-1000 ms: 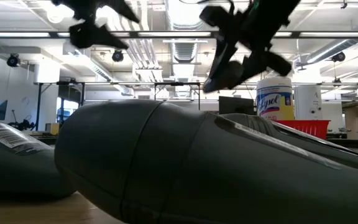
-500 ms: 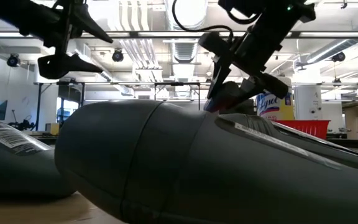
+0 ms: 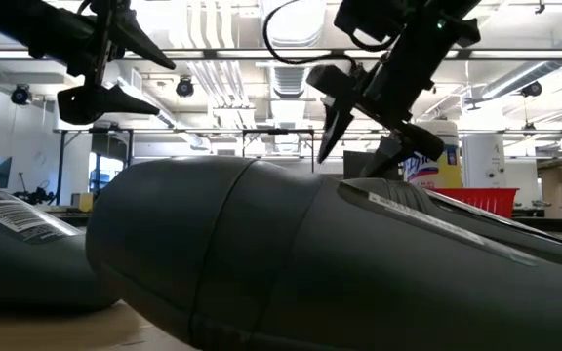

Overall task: Pick & Place Travel size toiletries
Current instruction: Put the gray deodorant into the middle red bin

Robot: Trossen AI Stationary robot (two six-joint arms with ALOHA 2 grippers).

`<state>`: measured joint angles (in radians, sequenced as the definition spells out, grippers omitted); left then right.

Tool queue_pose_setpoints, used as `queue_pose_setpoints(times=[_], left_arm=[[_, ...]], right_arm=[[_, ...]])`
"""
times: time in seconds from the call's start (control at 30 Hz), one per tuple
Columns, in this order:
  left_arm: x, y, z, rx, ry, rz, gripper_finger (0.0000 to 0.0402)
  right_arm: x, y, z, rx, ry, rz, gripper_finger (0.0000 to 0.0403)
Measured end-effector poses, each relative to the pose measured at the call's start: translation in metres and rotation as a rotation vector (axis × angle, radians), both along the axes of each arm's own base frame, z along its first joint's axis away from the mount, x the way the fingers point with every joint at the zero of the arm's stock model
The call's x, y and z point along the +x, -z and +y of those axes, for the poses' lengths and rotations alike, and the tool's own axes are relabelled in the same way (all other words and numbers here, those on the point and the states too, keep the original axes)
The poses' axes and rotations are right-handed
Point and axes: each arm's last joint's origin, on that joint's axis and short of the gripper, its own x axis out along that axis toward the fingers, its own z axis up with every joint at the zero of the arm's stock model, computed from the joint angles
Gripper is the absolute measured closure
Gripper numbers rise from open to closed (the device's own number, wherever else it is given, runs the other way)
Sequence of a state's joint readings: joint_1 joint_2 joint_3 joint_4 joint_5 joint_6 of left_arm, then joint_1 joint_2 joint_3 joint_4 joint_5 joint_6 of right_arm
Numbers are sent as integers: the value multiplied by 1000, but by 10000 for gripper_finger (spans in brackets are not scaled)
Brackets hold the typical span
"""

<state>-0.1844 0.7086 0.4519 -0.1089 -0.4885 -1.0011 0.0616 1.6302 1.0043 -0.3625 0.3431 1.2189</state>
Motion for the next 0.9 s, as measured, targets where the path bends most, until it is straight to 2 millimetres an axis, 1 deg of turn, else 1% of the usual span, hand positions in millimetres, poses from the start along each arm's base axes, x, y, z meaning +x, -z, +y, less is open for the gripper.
queue_pose_setpoints(times=[0.1, 0.2, 0.27, 0.37, 0.43, 0.5, 0.57, 0.63, 0.73, 0.83, 0.9], left_arm=[[0, 0, 0, -1, -2, 0, 71], [0, 0, 0, -2, -4, -1, 71], [0, 0, 0, -5, -5, -3, 71], [0, 0, 0, -19, -10, -7, 71], [0, 0, 0, -19, -10, -8, 71], [0, 0, 0, -22, -1, -7, 71], [0, 0, -1, -27, 37, -2, 71], [1, 1, -3, -26, 95, 10, 71], [2, 2, -6, -41, 173, 24, 71], [4, 5, -11, -55, 232, 44, 71], [6, 7, -15, -67, 286, 58, 71]], right_arm=[[4, -6, 2, 18, -80, -4, 75], [5, -11, 2, -4, -73, 12, 72], [5, -16, 1, -33, -57, 27, 77], [6, -24, 1, -58, -80, 66, 89], [5, -30, 3, -63, -111, 105, 98], [4, -36, 8, -64, -189, 150, 106], [3, -40, 19, -69, -321, 196, 113], [-1, -42, 33, -53, -459, 242, 118], [-10, -40, 57, 14, -640, 305, 124], [-19, -33, 78, 33, -735, 336, 127], [-25, -27, 89, 41, -748, 357, 130]])
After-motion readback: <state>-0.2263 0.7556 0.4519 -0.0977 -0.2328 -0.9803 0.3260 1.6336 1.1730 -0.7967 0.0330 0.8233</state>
